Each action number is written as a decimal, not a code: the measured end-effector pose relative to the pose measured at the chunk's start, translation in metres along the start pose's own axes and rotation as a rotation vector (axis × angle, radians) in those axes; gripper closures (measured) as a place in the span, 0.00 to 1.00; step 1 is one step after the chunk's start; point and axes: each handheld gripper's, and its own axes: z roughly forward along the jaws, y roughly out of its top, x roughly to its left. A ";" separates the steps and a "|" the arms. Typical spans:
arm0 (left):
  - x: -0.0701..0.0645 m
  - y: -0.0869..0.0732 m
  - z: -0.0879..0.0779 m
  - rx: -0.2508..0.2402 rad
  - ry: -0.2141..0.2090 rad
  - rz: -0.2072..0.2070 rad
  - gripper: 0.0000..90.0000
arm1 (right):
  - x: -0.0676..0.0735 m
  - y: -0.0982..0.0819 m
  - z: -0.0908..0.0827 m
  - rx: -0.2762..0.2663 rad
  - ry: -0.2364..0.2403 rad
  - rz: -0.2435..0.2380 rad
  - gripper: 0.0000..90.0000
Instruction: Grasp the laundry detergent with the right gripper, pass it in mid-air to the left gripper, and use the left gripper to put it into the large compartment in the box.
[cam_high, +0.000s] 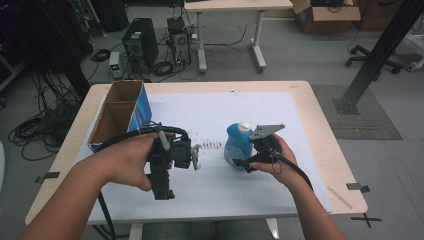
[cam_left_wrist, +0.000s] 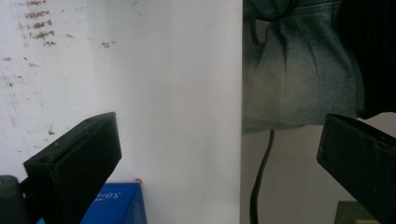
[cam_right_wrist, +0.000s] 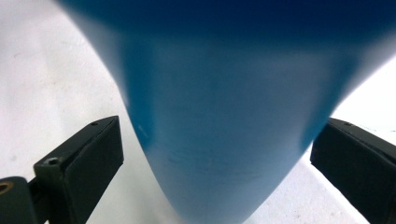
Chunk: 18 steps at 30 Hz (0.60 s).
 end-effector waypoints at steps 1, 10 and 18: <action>0.000 0.000 0.001 -0.001 0.000 -0.002 0.00 | 0.000 0.000 0.000 -0.003 0.002 0.004 0.03; 0.000 0.000 0.001 -0.002 0.000 0.003 0.00 | 0.002 -0.003 0.001 -0.046 -0.008 0.019 0.04; 0.000 0.000 0.001 -0.006 0.002 0.003 0.00 | 0.005 -0.004 0.002 -0.093 -0.027 0.014 0.05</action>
